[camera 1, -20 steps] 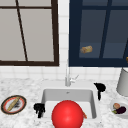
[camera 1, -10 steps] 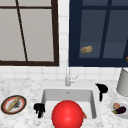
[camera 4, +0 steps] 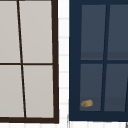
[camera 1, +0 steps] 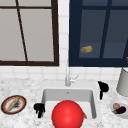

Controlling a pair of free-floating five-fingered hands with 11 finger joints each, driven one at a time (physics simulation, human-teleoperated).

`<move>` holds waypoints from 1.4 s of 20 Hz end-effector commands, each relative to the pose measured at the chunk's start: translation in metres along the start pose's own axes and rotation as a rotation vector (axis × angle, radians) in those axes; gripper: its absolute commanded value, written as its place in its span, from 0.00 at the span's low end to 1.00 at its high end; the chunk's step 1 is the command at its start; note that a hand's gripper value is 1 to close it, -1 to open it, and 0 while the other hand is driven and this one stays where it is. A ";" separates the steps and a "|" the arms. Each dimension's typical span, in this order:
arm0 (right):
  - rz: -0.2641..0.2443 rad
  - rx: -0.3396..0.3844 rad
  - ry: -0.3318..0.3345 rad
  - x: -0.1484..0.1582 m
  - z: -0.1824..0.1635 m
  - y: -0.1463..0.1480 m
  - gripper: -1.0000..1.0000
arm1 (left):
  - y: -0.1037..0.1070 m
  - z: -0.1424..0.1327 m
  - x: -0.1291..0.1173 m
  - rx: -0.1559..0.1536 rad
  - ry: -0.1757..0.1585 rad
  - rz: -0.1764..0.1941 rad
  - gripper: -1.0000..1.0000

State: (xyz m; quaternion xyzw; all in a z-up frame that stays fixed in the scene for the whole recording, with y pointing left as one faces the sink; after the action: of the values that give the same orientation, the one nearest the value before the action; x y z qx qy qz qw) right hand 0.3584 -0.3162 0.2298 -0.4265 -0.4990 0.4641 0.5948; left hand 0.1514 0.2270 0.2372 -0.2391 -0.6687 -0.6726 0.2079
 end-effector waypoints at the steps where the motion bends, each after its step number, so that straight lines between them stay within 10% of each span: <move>1: -0.098 -0.049 0.068 0.003 0.003 -0.013 0.00 | 0.000 0.000 0.000 0.000 0.000 0.000 0.50; 16: -0.275 0.010 0.034 -0.017 0.070 -0.036 0.00 | 0.000 0.000 0.000 0.000 0.000 0.000 0.50; 28: -0.342 -0.056 0.251 -0.015 0.077 -0.031 0.00 | 0.000 0.000 0.000 0.000 0.000 0.000 0.50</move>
State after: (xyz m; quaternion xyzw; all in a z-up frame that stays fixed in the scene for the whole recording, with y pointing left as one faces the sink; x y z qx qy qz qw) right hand 0.2849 -0.3332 0.2681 -0.3992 -0.5018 0.3418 0.6871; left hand 0.1514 0.2270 0.2372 -0.2391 -0.6687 -0.6726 0.2079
